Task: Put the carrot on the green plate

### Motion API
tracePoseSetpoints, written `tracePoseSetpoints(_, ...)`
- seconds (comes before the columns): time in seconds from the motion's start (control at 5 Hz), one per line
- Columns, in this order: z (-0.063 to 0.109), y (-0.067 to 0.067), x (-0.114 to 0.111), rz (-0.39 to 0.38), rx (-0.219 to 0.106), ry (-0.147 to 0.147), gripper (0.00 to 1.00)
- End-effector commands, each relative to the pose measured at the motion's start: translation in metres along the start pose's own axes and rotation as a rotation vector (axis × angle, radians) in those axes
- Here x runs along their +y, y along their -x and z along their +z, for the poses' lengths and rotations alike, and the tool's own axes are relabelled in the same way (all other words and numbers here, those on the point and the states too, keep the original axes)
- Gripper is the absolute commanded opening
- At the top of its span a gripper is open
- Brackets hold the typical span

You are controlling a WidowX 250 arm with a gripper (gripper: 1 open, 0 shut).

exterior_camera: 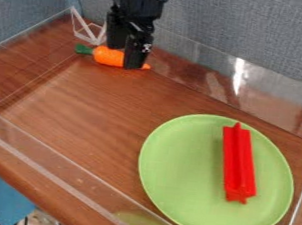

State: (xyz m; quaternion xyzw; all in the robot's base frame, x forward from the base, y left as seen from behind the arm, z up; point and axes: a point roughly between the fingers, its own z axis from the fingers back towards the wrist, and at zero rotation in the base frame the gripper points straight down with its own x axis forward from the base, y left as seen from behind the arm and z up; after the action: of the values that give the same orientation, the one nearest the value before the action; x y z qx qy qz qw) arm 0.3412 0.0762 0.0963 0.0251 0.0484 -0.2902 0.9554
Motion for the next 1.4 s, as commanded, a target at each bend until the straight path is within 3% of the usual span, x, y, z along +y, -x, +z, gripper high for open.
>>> tracePoseSetpoints(0.0,0.013,-0.005,0.033,-0.045,-0.047,-0.073,1.0)
tracePoseSetpoints(0.2,0.002,-0.008,0.055,-0.109,-0.044,-0.091,1.0)
tracePoseSetpoints(0.6,-0.024,-0.013,0.089,-0.15,-0.054,-0.082,1.0)
tracePoseSetpoints(1.0,-0.047,-0.016,0.097,-0.171,-0.075,-0.059,1.0)
tracePoseSetpoints(1.2,-0.052,-0.018,0.1,-0.184,-0.086,-0.06,0.0)
